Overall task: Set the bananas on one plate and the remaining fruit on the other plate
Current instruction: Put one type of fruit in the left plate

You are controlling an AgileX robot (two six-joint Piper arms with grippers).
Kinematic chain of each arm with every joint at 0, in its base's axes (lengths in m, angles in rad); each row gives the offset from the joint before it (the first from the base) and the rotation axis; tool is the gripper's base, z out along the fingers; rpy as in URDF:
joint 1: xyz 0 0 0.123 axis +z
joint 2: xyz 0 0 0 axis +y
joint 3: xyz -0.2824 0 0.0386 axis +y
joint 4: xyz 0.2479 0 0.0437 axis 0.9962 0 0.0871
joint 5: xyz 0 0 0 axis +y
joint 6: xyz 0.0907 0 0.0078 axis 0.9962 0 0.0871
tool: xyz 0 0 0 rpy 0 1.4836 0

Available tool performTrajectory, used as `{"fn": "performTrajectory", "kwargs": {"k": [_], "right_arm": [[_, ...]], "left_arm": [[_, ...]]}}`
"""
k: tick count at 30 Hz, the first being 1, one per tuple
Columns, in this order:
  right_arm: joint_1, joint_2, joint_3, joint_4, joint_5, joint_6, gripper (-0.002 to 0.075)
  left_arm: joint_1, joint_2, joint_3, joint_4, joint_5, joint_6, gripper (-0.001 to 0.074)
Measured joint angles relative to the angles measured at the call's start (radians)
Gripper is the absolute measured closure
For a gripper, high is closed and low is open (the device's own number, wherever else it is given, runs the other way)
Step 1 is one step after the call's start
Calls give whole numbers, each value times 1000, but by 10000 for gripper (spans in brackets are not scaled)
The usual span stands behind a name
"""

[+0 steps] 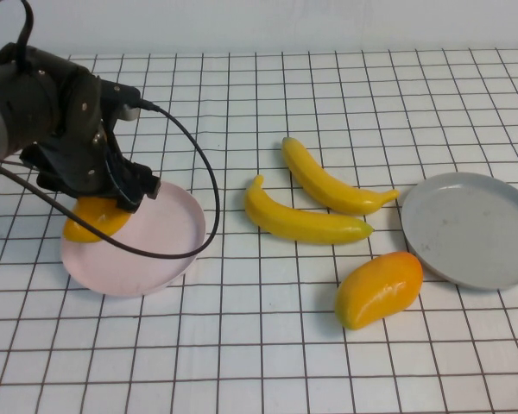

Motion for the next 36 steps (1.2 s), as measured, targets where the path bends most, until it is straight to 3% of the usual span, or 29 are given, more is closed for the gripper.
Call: {"fn": "performTrajectory", "kwargs": {"k": [8, 15, 23, 28, 31, 36], "right_arm": [[0, 0, 0, 0, 0, 0, 742], [0, 0, 0, 0, 0, 0, 742], [0, -1, 0, 0, 0, 0, 742], [0, -1, 0, 0, 0, 0, 743], [0, -1, 0, 0, 0, 0, 742], [0, -2, 0, 0, 0, 0, 742]], "left_arm": [[9, 2, 0, 1, 2, 37, 181], [26, 13, 0, -48, 2, 95, 68], [-1, 11, -54, -266, 103, 255, 66], [-200, 10, -142, -276, 137, 439, 66], [-355, 12, -178, -211, 110, 478, 66], [-512, 60, -231, -125, 44, 500, 66]]}}
